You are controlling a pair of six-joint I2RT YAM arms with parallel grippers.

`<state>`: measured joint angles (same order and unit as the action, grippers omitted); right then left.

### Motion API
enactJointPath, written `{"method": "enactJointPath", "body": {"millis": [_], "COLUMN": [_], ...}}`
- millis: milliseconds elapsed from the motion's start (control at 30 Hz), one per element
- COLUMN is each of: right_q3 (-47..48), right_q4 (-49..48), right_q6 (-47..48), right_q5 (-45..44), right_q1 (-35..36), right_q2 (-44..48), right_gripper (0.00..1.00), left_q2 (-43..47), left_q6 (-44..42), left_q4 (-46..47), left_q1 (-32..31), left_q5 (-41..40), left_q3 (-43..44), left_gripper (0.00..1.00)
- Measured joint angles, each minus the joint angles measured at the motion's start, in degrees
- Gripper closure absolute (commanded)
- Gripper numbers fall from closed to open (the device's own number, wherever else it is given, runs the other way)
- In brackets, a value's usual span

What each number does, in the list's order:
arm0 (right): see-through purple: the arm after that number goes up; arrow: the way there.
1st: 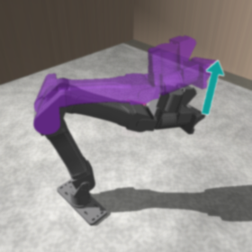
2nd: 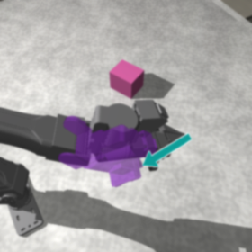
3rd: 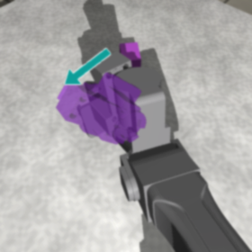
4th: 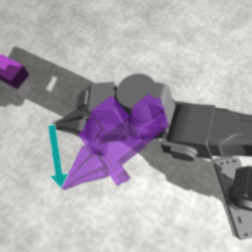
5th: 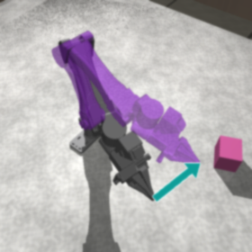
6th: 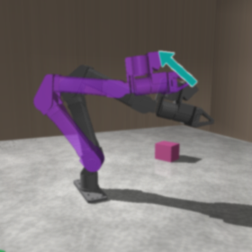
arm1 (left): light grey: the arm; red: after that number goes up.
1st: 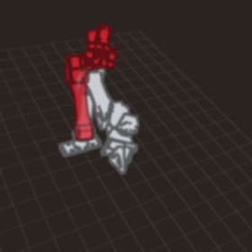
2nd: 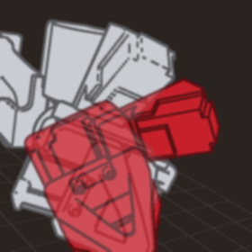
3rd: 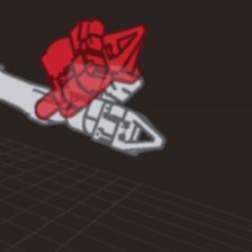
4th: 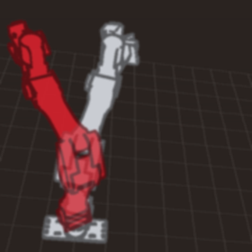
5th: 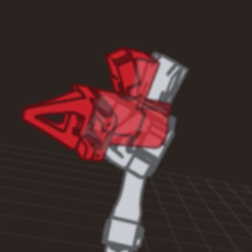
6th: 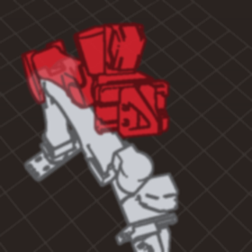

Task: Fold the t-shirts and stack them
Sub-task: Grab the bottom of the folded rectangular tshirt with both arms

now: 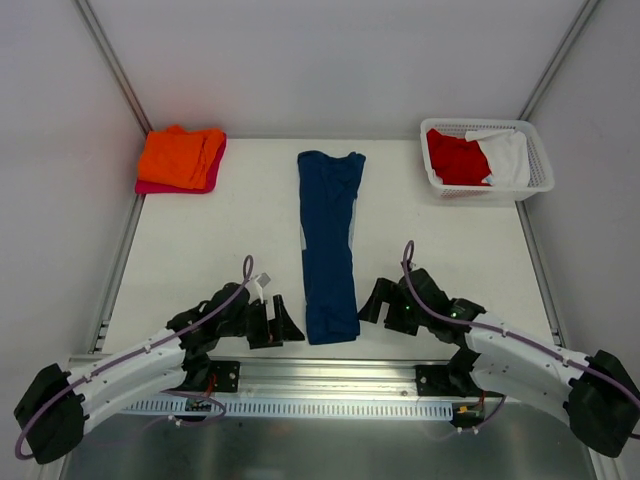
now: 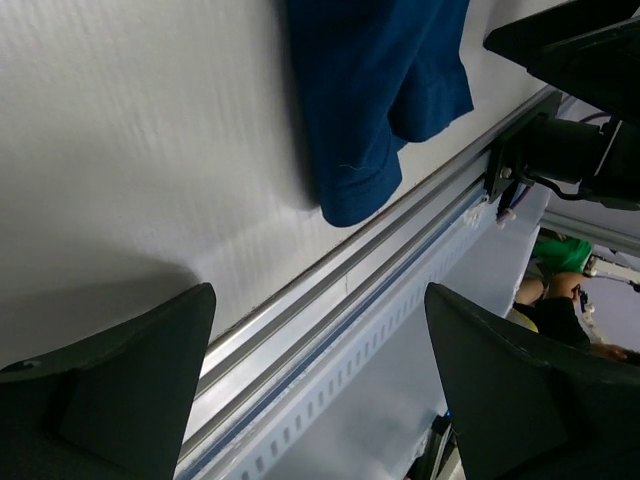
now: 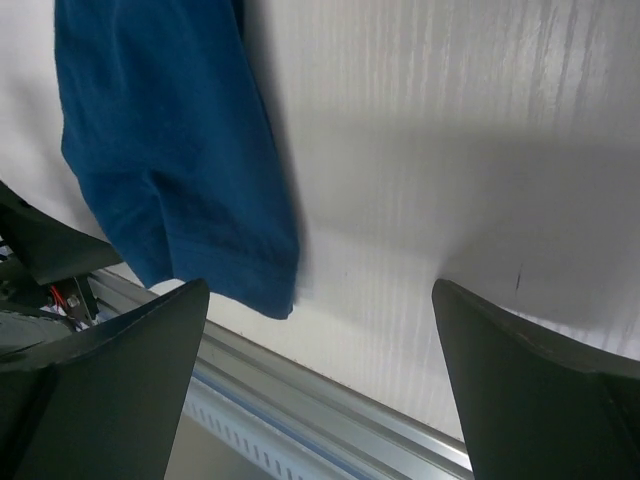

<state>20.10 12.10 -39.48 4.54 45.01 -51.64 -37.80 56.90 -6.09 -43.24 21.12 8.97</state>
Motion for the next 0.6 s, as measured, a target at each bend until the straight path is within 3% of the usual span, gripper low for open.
{"method": "enactJointPath", "body": {"millis": [167, 367, 600], "right_q3": [-3.26, -3.63, -3.39], "right_q4": [-1.40, -6.54, -14.51], "right_q6": [-5.66, -9.70, -12.46], "right_q5": [-5.51, -8.74, -9.99], "right_q1": [5.73, 9.57, 12.31], "right_q2": [4.76, 1.70, -4.92], "right_gripper": [0.01, 0.03, 0.18], "left_q2": [-5.20, -16.41, -24.50], "left_q6": [5.46, 8.11, 9.57], "left_q4": [8.63, 17.94, 24.26], "left_q1": [-7.76, -13.27, -16.85], "left_q5": [-3.91, -6.99, -9.79], "left_q3": [-1.25, 1.27, 3.78], "left_gripper": [0.13, 0.14, 0.15]}}
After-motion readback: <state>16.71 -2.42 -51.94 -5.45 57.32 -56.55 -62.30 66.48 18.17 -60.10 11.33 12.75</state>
